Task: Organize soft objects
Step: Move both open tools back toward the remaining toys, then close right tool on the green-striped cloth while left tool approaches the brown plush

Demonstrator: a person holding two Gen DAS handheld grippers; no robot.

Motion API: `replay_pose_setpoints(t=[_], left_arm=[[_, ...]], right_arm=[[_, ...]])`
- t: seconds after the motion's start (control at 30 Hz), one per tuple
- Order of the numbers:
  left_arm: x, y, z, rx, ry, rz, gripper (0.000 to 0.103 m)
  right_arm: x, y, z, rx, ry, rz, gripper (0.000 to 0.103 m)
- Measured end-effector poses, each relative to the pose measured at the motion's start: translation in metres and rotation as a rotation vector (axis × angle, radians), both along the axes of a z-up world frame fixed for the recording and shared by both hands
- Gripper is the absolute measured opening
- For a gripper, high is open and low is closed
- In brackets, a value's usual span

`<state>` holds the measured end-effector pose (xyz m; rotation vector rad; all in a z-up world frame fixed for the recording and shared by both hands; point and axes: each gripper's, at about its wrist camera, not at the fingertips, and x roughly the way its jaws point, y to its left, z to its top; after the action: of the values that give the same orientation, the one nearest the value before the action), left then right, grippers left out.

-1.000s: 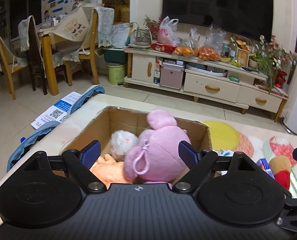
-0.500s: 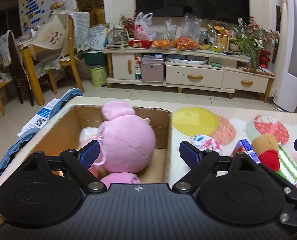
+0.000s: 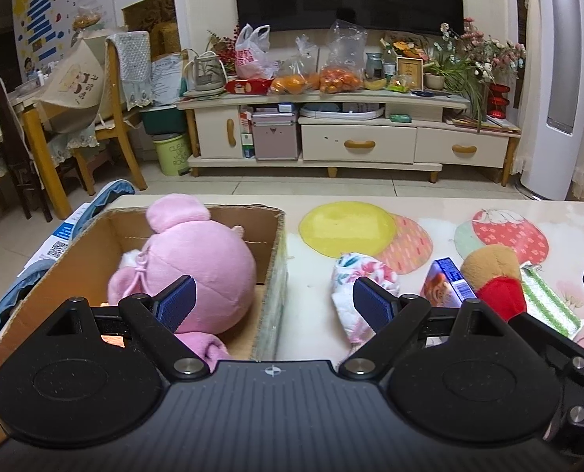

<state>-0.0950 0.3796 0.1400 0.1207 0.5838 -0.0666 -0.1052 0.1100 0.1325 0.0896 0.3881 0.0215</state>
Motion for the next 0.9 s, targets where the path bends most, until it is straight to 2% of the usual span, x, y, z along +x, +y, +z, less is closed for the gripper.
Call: replay_pose_setpoints(t=[0.43, 0.9], left_arm=[[-0.002, 0.0, -0.003, 0.007, 0.011, -0.041, 0.103], [-0.002, -0.007, -0.009, 0.026, 0.032, -0.1, 0.103]], right_arm=[[-0.012, -0.026, -0.011, 0.023, 0.015, -0.049, 0.102], [-0.016, -0.056, -0.032, 0.0, 0.06, -0.099, 0.102]])
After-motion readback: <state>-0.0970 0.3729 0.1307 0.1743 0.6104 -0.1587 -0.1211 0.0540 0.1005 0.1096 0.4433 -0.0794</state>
